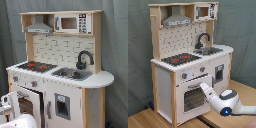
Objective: Play with the kitchen
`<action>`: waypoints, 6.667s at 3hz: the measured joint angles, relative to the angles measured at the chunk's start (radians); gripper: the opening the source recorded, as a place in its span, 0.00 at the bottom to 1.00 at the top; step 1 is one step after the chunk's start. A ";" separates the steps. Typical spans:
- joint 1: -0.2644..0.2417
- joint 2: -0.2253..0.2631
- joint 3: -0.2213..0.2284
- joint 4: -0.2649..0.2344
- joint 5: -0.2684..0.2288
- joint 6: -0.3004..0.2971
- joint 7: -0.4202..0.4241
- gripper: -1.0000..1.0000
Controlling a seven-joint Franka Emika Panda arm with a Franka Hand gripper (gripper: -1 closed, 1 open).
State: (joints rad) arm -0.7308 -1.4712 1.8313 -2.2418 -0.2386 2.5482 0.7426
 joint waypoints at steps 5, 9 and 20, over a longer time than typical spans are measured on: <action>0.257 0.000 -0.161 -0.137 -0.046 -0.105 -0.258 1.00; 0.301 0.000 -0.239 -0.101 -0.221 -0.090 -0.637 1.00; 0.110 -0.004 -0.343 -0.318 -0.224 0.464 -1.142 1.00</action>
State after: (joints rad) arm -0.6207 -1.4756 1.4884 -2.5593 -0.4631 3.0126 -0.3994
